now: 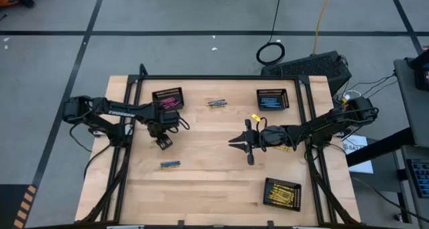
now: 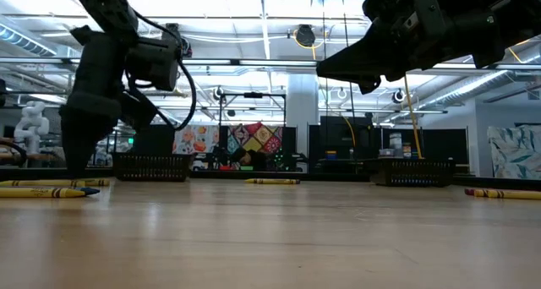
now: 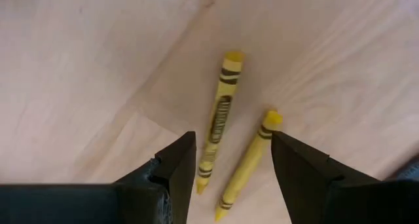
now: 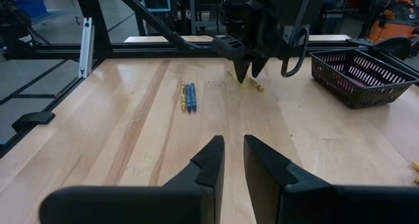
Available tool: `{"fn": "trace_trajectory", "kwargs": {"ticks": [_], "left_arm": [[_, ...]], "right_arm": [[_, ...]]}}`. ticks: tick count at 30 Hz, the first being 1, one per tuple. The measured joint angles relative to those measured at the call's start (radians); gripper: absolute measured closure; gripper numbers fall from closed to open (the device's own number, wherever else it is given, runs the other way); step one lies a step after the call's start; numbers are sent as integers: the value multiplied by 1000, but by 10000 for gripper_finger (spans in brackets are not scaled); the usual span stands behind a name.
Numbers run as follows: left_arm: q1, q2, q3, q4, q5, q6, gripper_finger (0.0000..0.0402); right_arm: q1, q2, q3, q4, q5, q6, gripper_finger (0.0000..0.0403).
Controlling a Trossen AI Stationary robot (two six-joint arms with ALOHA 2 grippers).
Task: Sort crayons
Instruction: Put the yellow crayon into the bottom black bin
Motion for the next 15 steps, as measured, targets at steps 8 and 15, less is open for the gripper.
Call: {"fn": "trace_trajectory", "kwargs": {"ticks": [8,15], "left_arm": [[-127,-69,57,-123,-14,-78,213],[-408,-168,48,-145,-10,-274,213]], "right_arm": [[0,0,0,0,0,0,360],[1,0,0,-10,0,19,360]]}}
